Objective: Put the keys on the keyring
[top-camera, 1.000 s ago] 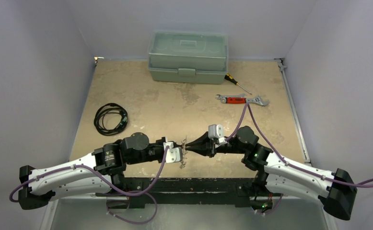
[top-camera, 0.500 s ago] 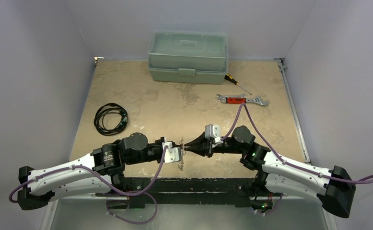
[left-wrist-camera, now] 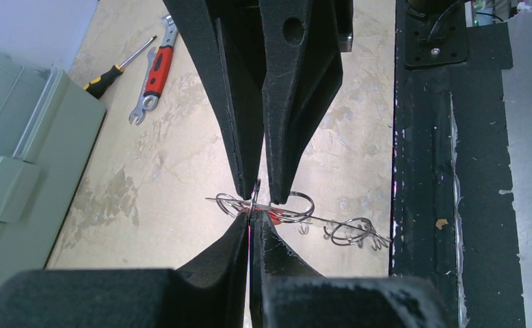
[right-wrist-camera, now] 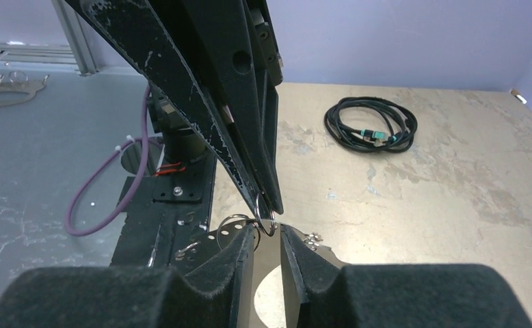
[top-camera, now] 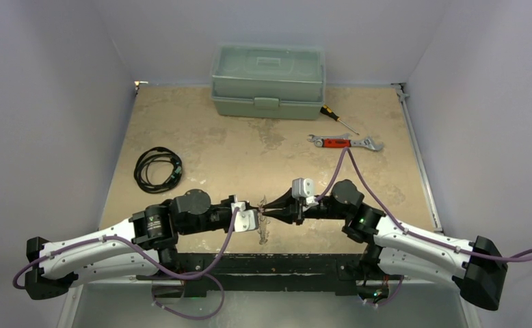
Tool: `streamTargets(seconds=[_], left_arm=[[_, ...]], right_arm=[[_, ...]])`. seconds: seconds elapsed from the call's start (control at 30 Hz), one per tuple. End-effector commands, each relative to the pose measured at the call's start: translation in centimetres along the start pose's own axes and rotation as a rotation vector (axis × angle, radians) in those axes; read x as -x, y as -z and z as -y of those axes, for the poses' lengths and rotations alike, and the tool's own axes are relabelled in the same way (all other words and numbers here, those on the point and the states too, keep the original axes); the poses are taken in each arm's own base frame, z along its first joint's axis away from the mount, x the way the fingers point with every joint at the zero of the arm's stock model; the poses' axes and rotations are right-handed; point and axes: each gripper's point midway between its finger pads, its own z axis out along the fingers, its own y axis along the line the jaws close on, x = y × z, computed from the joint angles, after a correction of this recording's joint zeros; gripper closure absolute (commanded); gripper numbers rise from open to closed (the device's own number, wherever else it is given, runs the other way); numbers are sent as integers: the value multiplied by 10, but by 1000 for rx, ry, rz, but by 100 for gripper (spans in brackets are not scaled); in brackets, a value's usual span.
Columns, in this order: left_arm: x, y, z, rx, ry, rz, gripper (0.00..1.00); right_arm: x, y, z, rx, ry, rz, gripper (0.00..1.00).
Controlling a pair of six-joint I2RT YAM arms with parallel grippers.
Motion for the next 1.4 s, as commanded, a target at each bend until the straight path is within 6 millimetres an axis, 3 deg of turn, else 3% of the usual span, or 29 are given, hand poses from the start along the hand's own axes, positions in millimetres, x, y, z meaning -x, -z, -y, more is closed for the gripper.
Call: streamTargets(seconds=[0.0, 0.3, 0.43, 0.6, 0.77, 0.87, 1.13, 1.37], left_arm=[[17, 1, -8, 31, 8, 58, 100], [17, 0, -8, 28, 12, 56, 100], [15, -1, -7, 27, 14, 47, 100], [9, -4, -6, 26, 17, 23, 99], [15, 2, -9, 45, 45, 49, 35], [24, 13, -12, 67, 50, 103, 11], [52, 49, -24, 135, 78, 286, 1], [56, 53, -27, 148, 164, 333, 1]], right_arm=[[29, 0, 1, -4, 48, 73, 76], [23, -5, 1, 6, 42, 59, 84], [23, -6, 0, 9, 46, 64, 100], [26, -4, -1, 5, 66, 91, 100], [33, 4, -2, -19, 115, 153, 100], [39, 10, -2, -51, 159, 207, 100], [60, 34, 2, -193, 325, 392, 100], [74, 44, 5, -292, 429, 451, 100]])
